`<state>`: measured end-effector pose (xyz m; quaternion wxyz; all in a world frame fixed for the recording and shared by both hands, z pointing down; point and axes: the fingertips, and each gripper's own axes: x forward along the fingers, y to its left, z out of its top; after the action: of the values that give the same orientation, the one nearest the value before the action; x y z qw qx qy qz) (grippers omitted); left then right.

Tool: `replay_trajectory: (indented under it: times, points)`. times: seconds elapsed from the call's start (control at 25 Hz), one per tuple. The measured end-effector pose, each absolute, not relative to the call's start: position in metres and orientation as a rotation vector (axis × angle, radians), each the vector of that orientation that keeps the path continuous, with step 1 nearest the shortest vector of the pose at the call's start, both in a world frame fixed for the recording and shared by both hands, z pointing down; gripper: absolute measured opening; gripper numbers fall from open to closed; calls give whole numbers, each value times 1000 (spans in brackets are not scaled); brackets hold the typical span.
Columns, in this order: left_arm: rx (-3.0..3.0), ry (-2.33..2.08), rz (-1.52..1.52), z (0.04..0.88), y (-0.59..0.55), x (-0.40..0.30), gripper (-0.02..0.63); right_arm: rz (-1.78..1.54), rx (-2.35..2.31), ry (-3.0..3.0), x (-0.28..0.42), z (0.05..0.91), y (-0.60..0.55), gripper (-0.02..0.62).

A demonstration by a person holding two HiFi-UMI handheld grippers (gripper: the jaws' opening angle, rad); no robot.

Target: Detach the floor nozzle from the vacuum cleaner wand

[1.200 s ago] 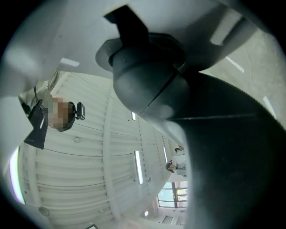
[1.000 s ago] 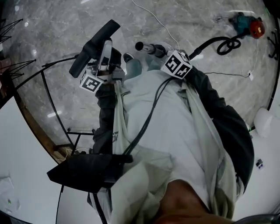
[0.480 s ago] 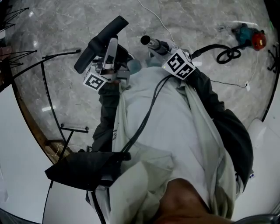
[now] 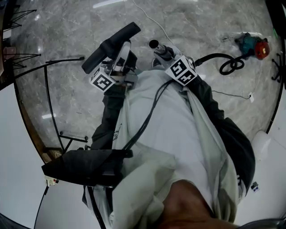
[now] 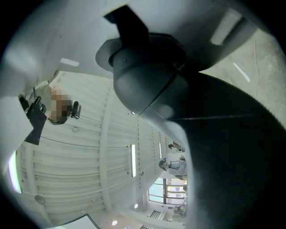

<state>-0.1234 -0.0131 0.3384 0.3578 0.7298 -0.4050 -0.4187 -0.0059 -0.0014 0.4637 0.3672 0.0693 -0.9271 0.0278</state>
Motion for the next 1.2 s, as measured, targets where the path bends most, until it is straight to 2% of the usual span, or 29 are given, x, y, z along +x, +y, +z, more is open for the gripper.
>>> replay_trajectory:
  times: [1.2]
  points:
    - [1799, -996, -1135, 347, -17, -116, 74, 80, 134, -2335, -1, 478, 7, 63]
